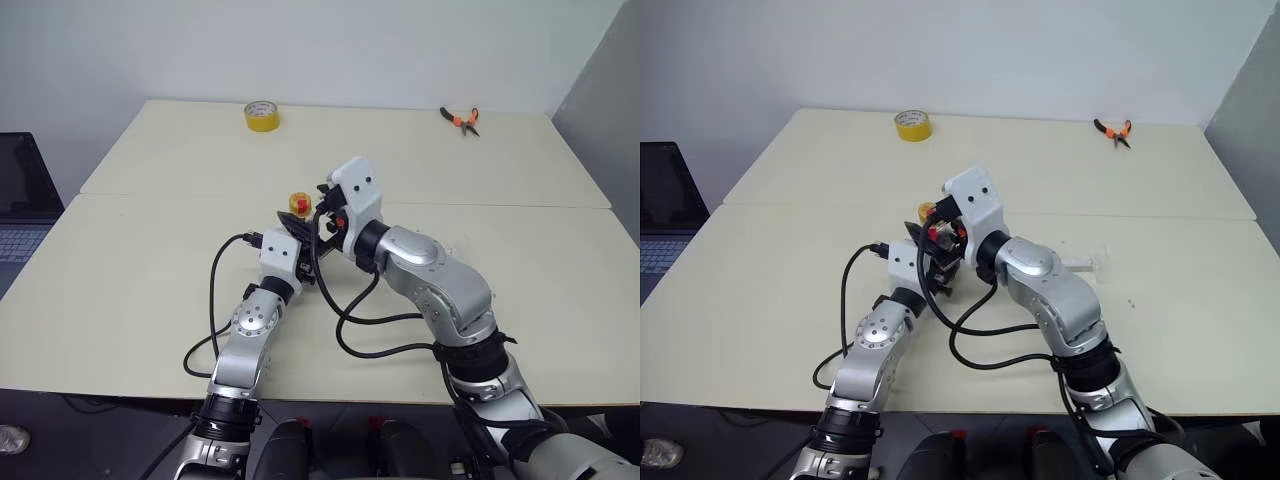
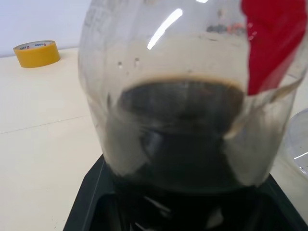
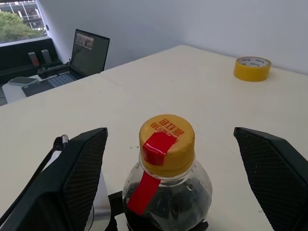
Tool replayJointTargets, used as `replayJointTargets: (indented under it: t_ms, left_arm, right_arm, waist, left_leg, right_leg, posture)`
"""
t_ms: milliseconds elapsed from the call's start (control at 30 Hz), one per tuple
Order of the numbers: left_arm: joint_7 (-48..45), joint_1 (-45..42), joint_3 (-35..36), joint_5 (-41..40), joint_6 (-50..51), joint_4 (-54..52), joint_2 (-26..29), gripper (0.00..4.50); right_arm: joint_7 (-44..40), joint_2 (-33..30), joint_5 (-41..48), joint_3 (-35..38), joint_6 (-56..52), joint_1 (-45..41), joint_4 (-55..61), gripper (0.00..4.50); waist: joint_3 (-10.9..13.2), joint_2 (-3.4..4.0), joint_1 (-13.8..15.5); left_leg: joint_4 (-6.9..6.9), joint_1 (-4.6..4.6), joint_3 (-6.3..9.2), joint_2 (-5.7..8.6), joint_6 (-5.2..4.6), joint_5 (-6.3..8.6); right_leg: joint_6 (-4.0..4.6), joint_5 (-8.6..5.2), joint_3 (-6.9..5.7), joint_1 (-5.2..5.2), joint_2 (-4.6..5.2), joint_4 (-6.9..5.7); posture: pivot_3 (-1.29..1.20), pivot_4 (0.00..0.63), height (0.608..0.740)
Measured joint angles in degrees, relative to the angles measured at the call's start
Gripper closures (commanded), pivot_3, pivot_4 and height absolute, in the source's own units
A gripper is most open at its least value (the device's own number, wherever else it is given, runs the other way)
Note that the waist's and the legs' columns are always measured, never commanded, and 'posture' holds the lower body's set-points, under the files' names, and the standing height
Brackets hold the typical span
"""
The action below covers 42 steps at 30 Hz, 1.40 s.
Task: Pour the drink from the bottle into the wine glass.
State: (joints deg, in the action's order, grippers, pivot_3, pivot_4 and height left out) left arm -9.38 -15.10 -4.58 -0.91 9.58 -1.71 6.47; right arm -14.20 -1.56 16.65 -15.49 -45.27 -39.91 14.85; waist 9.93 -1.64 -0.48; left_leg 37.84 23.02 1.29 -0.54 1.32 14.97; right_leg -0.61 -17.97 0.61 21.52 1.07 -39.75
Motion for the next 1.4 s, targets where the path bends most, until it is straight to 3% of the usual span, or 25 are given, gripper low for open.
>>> replayJointTargets:
  t_ms: [1400]
  left_arm:
    - [0.25, 0.86, 0.58, -0.03, -0.01, -0.02, 0.07, 2.68]
  right_arm:
    - [-5.09, 0.55, -1.33, 0.1, 3.68, 0.67, 0.17, 0.0]
  waist:
    - [0.02, 0.01, -0.02]
  left_leg:
    - [-0.04, 0.02, 0.01, -0.01, 0.0, 0.0]
  right_leg:
    - [0.0, 0.0, -0.01, 0.0, 0.0, 0.09]
  posture:
    - [0.0, 0.15, 0.74]
